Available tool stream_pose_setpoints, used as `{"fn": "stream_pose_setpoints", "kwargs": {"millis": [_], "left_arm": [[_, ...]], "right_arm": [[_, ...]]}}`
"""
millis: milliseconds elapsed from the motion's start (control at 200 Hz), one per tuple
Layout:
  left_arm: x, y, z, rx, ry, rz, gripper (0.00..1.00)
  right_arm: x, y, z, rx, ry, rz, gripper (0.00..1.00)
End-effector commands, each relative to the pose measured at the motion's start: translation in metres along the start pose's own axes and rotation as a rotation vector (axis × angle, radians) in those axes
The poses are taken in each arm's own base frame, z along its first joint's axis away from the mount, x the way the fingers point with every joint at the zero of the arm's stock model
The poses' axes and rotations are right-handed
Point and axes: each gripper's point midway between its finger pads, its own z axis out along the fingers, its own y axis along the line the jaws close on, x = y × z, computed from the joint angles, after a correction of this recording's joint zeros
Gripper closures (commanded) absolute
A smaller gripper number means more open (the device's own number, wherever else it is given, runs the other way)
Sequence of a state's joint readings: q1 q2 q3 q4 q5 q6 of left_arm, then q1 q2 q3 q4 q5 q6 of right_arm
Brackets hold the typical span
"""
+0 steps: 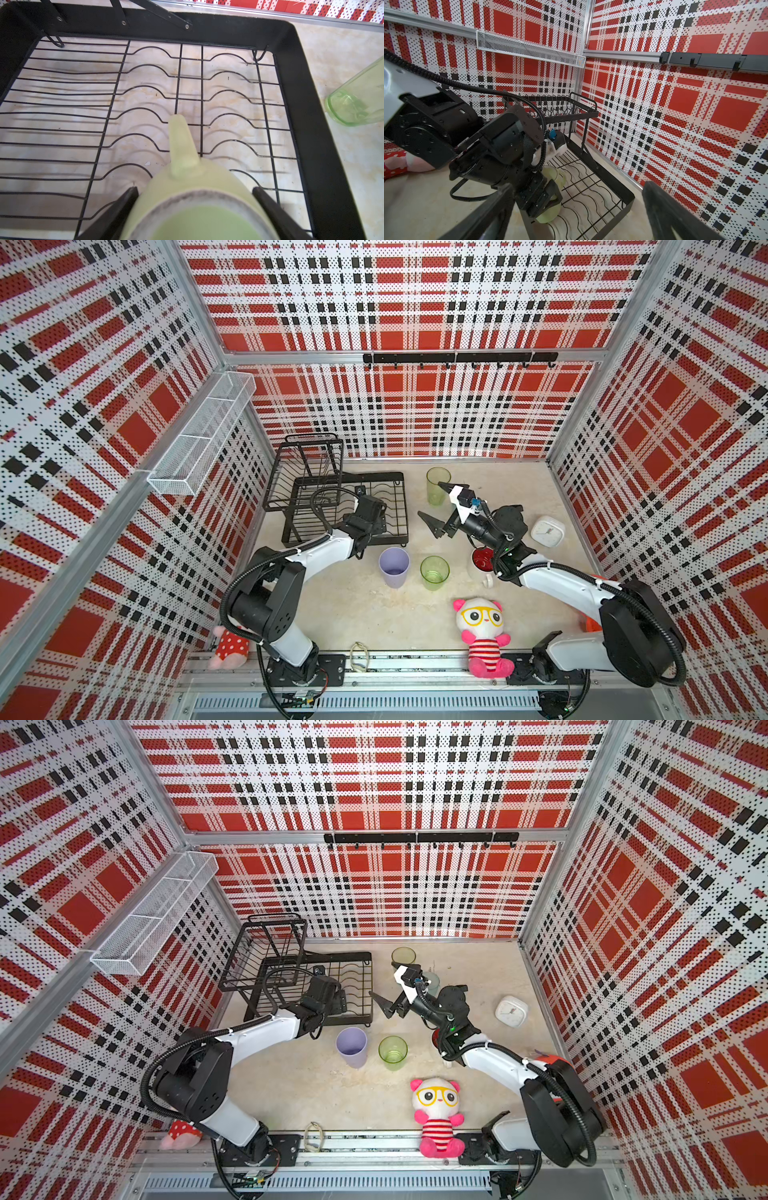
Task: Load cups into a dish rack
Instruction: Place the cup on the dish rack.
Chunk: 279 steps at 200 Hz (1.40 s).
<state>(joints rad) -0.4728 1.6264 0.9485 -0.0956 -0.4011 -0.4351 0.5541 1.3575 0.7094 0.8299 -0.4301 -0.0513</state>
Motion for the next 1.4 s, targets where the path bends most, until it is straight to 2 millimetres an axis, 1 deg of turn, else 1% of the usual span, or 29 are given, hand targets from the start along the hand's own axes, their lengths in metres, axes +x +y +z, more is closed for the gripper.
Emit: {"fn": "stream_pose_setpoints", "kwargs": {"millis": [0,70,150,230,296,371,451,491,571,666,717,807,932,987,1052,1152,1213,1328,1393], "left_arm": [[-0.017,0.0,0.003,-0.001,-0.063,-0.019,0.32],[-0.015,0.002,0.002,-0.014,-0.057,-0.016,0.26],[-0.014,0.002,0.0,-0.015,-0.059,-0.017,0.25],[-0.01,0.0,0.001,-0.005,-0.048,-0.015,0.18],[-0.007,-0.001,0.002,-0.002,-0.032,-0.009,0.17],[-0.01,-0.001,0.002,-0.007,-0.031,-0.008,0.15],[-0.015,-0.002,-0.002,-0.003,-0.042,-0.011,0.05],[-0.018,-0.002,-0.004,-0.001,-0.047,-0.014,0.03],[-0.018,-0.003,-0.005,0.009,-0.046,-0.016,0.02],[-0.017,-0.003,-0.006,0.012,-0.035,-0.016,0.01],[-0.021,-0.005,-0.009,0.018,-0.036,-0.017,0.01],[-0.033,-0.012,-0.021,0.033,-0.062,-0.012,0.01],[-0.058,-0.028,-0.043,0.079,-0.112,-0.011,0.01],[-0.067,-0.032,-0.05,0.085,-0.122,-0.009,0.01],[-0.078,-0.036,-0.06,0.08,-0.139,0.0,0.01],[-0.091,-0.04,-0.075,0.075,-0.168,0.014,0.0],[-0.098,-0.042,-0.083,0.088,-0.18,-0.001,0.01],[-0.112,-0.046,-0.098,0.136,-0.203,-0.036,0.01],[-0.121,-0.048,-0.107,0.152,-0.224,-0.051,0.01]], "right_arm": [[-0.01,0.0,0.0,-0.011,-0.017,0.004,0.0],[-0.01,0.0,0.0,-0.011,-0.015,0.001,0.0],[-0.009,0.0,-0.001,-0.009,-0.01,-0.001,0.0],[-0.008,-0.001,-0.001,-0.003,0.0,0.003,0.0],[-0.006,-0.003,0.0,0.002,0.012,0.007,0.0],[-0.003,-0.008,0.002,0.028,0.03,0.023,0.0],[0.003,-0.015,0.004,0.061,0.075,0.051,0.0],[0.007,-0.017,0.006,0.067,0.108,0.063,0.0],[0.015,-0.021,0.006,0.083,0.164,0.078,0.0],[0.019,-0.024,0.005,0.106,0.201,0.094,0.0],[0.022,-0.027,0.003,0.129,0.222,0.132,0.0],[0.036,-0.034,0.0,0.183,0.322,0.238,0.0],[0.055,-0.02,0.0,0.113,0.478,0.337,0.0],[0.059,-0.012,-0.001,0.086,0.503,0.416,0.03],[0.068,-0.003,-0.004,0.078,0.555,0.531,0.07],[0.088,0.015,-0.01,0.082,0.672,0.668,0.12],[0.097,0.033,-0.01,0.065,0.72,0.714,0.15],[0.109,0.083,-0.002,-0.006,0.789,0.74,0.17],[0.118,0.104,0.002,-0.027,0.837,0.751,0.19]]}}
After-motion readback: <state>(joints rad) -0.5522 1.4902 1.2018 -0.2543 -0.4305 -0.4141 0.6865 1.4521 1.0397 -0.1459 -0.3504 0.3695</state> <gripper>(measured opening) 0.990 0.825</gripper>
